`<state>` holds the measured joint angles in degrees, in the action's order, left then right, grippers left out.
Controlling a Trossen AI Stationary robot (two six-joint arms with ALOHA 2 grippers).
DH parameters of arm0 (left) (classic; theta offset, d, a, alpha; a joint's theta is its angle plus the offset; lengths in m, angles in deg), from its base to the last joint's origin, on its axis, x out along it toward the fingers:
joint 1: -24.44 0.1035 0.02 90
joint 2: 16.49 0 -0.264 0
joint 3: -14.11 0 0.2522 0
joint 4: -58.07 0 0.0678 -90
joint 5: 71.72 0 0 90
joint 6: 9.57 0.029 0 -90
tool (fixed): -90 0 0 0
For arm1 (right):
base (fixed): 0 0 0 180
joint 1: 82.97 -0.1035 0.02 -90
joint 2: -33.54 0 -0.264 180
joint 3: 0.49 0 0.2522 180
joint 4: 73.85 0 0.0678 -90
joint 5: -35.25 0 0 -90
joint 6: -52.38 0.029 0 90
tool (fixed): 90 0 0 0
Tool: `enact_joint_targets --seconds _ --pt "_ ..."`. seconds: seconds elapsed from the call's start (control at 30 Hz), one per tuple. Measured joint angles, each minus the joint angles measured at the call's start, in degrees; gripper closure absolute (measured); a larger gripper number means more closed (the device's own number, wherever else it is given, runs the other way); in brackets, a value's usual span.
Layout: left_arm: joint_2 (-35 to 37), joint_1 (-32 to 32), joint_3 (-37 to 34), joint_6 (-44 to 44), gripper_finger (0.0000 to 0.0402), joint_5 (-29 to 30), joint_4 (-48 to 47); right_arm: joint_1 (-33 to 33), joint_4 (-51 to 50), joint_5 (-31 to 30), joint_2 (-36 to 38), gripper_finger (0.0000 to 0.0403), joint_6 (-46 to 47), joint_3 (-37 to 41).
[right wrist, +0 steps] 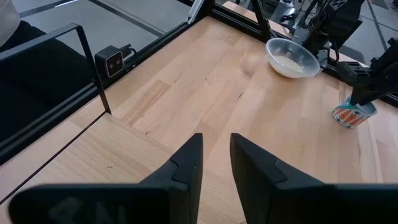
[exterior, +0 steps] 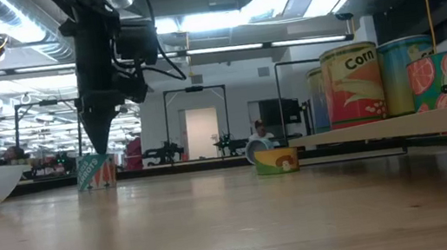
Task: Pick and place cans onto a shelf
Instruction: Put the white can on the shelf aligned with the green can
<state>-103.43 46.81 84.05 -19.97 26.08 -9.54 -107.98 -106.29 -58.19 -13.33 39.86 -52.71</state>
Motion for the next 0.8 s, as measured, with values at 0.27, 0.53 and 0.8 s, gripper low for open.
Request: enact_joint_targets --seconds 0.27,0.53,0.8 --pt "0.00 -0.04 0.00 0.00 0.0314 0.05 0.88 0.00 0.00 0.00 0.00 0.0317 0.00 0.00" --pt "-0.02 -0.04 0.00 -0.19 0.0315 0.44 0.92 0.00 -0.02 0.00 0.01 0.0317 0.00 0.00" --pt "0.13 -0.05 -4.09 -1.69 0.0315 0.76 4.12 0.00 -0.02 0.00 0.02 0.0317 0.02 0.00"
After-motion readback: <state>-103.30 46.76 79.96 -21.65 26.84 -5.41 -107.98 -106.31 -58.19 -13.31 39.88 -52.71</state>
